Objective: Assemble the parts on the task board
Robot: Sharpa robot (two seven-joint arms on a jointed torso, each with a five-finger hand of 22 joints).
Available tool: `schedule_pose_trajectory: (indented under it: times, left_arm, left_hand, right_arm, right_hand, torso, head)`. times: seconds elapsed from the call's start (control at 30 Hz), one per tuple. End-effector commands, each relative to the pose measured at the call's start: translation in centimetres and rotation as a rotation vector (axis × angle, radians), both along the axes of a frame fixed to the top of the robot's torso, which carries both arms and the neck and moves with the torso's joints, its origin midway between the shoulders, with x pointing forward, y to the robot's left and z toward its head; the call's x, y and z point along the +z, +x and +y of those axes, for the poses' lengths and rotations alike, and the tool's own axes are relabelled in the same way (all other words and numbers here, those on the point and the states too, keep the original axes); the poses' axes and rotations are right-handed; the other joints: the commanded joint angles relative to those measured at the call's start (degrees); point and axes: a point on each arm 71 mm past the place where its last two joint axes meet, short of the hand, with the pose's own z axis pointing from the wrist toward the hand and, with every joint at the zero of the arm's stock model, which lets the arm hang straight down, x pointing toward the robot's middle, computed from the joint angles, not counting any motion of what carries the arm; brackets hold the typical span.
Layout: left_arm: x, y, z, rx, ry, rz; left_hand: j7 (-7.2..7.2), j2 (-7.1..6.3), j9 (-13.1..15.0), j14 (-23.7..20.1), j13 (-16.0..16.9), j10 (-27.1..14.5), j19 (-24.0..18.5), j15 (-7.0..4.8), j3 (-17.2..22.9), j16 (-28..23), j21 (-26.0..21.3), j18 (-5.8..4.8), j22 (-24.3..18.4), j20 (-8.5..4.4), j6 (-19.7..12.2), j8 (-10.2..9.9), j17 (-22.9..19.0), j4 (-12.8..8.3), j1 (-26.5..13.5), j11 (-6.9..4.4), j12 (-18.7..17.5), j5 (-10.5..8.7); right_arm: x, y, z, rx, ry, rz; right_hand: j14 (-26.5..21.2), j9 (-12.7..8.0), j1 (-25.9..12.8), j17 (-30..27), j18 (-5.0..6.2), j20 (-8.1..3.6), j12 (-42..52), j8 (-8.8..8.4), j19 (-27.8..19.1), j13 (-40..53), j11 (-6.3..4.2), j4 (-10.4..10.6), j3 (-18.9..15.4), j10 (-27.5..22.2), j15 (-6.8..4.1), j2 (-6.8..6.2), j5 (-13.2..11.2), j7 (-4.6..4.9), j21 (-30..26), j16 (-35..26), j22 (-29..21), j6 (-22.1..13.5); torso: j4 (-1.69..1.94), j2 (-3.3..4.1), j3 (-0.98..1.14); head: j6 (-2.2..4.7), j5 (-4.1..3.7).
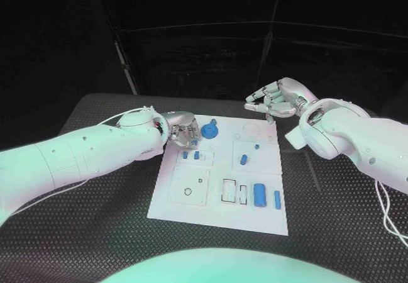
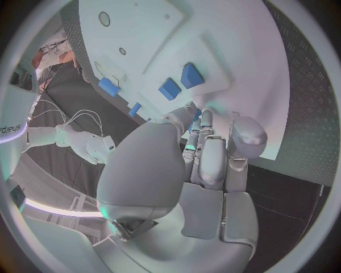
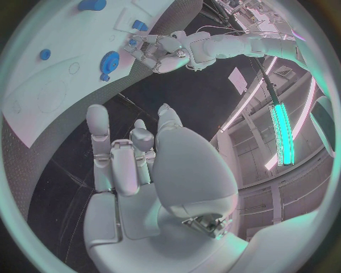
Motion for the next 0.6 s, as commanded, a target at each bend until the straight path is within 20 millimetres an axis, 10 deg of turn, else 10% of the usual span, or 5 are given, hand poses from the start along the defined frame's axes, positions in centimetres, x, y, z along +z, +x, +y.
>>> schedule_pose_trajectory:
  times: [0.03,0.2,0.6]
  left_arm:
    - [0.0,0.1,0.1,0.015,-0.014,0.016]
    - [0.0,0.1,0.4,0.023,-0.013,0.017]
    - [0.2,-0.1,1.6,0.039,-0.021,0.021]
  left_hand:
    - [0.04,-0.41,-0.07,0.75,0.0,0.26,0.29,-0.25,0.35,0.29,0.21,-1.11,0.05,-0.05,-0.51,-0.29,-0.08,-0.08,-0.07,-0.16,-0.27,-0.2]
    - [0.17,-0.55,-0.11,0.73,-0.01,0.2,0.28,-0.21,0.44,0.29,0.27,-1.14,0.16,-0.04,-0.91,-0.32,-0.18,-0.07,-0.18,-0.09,-0.55,-0.2]
    - [0.11,-1.27,-0.11,0.6,-0.1,-0.69,0.17,0.06,0.4,0.12,0.21,-1.17,0.26,0.13,-1.59,-0.27,-0.75,-0.05,-0.58,0.28,-1.59,-0.21]
  right_arm:
    - [0.1,0.0,0.0,0.006,-0.003,0.003]
    - [-0.1,0.1,-0.2,0.0,-0.023,0.006]
    - [-1.1,-0.1,-1.6,-0.007,-0.246,-0.05]
  right_hand:
    - [2.32,-0.1,0.21,-0.27,0.53,-0.33,-1.83,0.37,-0.28,-1.98,-0.12,-0.09,-0.29,-1.45,-0.35,0.61,0.33,-0.26,-0.61,-0.47,-0.47,-0.29]
    - [1.21,-0.12,1.34,-4.03,1.24,-0.31,-14.65,0.53,-2.66,-16.04,-0.11,-0.04,-0.89,-9.89,-0.3,1.3,0.36,-0.18,-3.57,-3.07,-4.89,-0.8]
    - [-0.1,-0.11,11.05,-13.09,1.7,-0.67,-34.58,1.71,-3.13,-32.68,-0.18,-2.32,1.76,-11.72,-0.47,1.74,-3.84,-0.19,-7.31,-10.57,-9.17,3.02]
  torso:
    - [-0.01,-0.01,0.0]
    - [0.02,-0.04,-0.01]
    - [0.02,-0.1,-0.09]
  head:
    - [0.01,-0.08]
    - [0.09,-0.13]
    - [0.5,-0.46]
